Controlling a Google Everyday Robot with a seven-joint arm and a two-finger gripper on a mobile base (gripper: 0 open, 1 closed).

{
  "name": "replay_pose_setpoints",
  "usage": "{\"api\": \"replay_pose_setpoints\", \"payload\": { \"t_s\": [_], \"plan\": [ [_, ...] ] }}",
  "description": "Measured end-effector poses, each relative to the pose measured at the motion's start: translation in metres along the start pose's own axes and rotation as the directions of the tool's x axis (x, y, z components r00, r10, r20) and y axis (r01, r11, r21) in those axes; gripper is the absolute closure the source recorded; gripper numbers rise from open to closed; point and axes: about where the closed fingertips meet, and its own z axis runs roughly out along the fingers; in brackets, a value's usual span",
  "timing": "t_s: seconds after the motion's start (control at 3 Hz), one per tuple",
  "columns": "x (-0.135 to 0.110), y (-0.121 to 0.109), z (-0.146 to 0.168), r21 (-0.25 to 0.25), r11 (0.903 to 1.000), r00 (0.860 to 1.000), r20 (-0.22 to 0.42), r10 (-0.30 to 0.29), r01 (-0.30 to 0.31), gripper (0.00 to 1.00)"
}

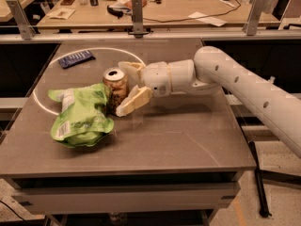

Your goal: Move orange can near green rice chip bag

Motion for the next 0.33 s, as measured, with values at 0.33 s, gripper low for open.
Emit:
{"api": "replay_pose_setpoints", "payload": {
  "t_s": [0.33],
  "plan": [
    [-0.0008,-0.0007,-0.0003,0.001,1.0,1.0,0.001,0.0,0.0,0.0]
  ]
}}
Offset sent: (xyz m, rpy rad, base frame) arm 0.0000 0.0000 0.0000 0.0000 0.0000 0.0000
